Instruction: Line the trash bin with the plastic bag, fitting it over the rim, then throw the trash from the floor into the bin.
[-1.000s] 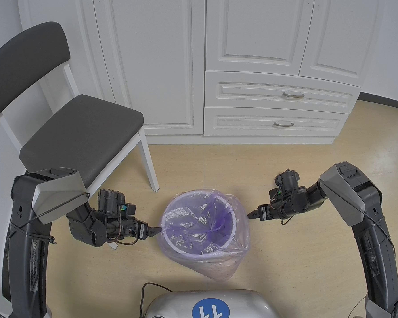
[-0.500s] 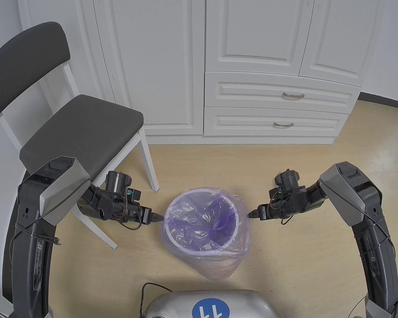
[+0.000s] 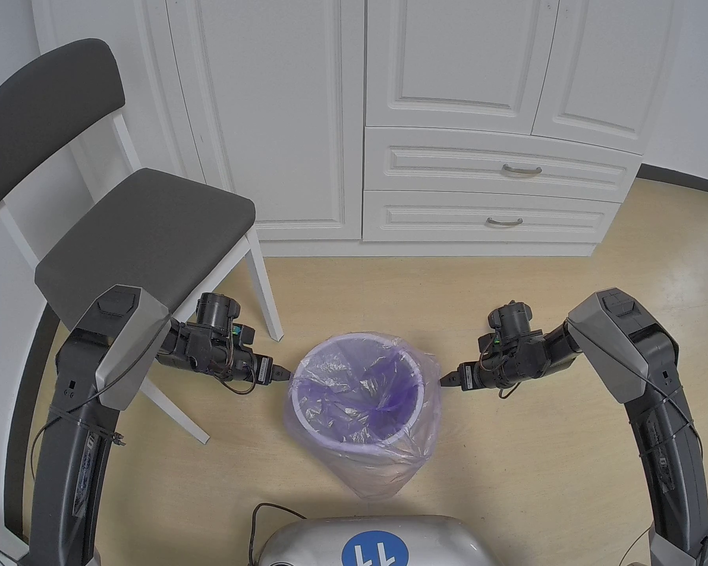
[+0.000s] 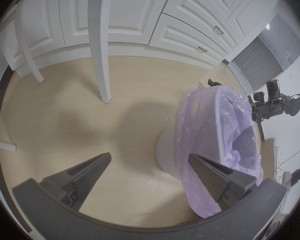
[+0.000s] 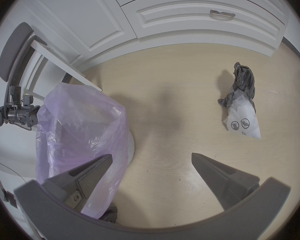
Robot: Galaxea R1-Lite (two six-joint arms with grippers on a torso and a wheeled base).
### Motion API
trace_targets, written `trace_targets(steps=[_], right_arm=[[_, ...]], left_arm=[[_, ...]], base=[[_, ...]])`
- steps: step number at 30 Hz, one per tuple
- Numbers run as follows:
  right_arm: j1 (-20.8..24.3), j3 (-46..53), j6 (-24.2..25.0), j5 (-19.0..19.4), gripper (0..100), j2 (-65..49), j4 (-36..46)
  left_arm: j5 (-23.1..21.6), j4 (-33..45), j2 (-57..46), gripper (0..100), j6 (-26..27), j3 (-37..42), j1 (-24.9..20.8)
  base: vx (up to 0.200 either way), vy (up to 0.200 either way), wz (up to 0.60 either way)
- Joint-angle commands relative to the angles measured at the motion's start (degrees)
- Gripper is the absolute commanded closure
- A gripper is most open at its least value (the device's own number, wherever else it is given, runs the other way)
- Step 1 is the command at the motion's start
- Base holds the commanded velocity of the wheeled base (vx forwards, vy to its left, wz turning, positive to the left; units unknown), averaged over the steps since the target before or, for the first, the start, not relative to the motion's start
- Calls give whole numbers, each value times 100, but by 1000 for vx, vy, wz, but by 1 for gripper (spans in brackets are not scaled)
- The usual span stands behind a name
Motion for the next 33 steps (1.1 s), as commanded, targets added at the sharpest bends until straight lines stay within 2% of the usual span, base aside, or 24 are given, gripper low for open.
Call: trace_targets(steps=[1, 3, 4, 5, 6, 7, 9, 13, 16, 21, 24, 25, 26, 29, 31, 32, 33], right_arm=[[9, -19, -3, -20, 0, 40, -65], [0, -36, -11, -29, 0, 67, -136], [0, -107, -20, -29, 0, 172, -241], [0, -115, -20, -29, 0, 181, -241], [0, -370, -3, -38, 0, 366, -285], [0, -370, -3, -38, 0, 366, -285], [18, -994, -11, -55, 0, 744, -189], [53, -1610, -64, -64, 0, 1025, 436], [61, -1696, -108, -64, 0, 1192, 840], [53, -1696, -143, 138, 0, 1209, 1033], [53, -1696, -135, 199, 0, 1209, 1033], [53, -1696, -135, 199, 0, 1209, 1033], [53, -1696, -117, 199, 0, 1209, 1016], [35, -1696, -152, 147, 0, 1139, 972], [18, -1696, -143, 155, 0, 998, 972], [-53, -1056, -126, 226, 0, 313, 963], [-53, -1056, -126, 226, 0, 313, 963]], left_arm=[[58, 7, 337, 0, -104, -415, -18], [84, -10, 487, 0, -210, -661, -35], [295, 16, 724, 0, -262, -1013, -44], [322, 7, 742, 0, -262, -1031, -44], [717, -28, 909, 0, -210, -1136, -62], [717, -28, 909, 0, -210, -1136, -62], [1060, -46, 1032, 0, -60, -1101, -141], [1095, -63, 926, 0, -104, -1066, -185], [1104, -63, 777, 0, -104, -1022, -185], [1113, -125, 241, 0, -113, -512, -176], [1297, -652, -251, 0, -113, 349, -176], [1297, -652, -251, 0, -113, 349, -176], [1385, -1083, -480, 0, -104, 868, -176], [1403, -1707, -814, 0, -87, 1650, -158], [1403, -1821, -902, 0, -87, 1826, -158], [1456, -2076, -1192, 0, -113, 2336, -176], [1456, -2076, -1192, 0, -113, 2336, -176]], base=[[0, 0, 0], [0, 0, 0], [0, 0, 0], [0, 0, 0], [0, 0, 0], [0, 0, 0], [0, 0, 0], [0, 0, 0], [0, 0, 0], [0, 0, 0], [0, 0, 0], [0, 0, 0], [0, 0, 0], [0, 0, 0], [0, 0, 0], [0, 0, 0], [0, 0, 0]])
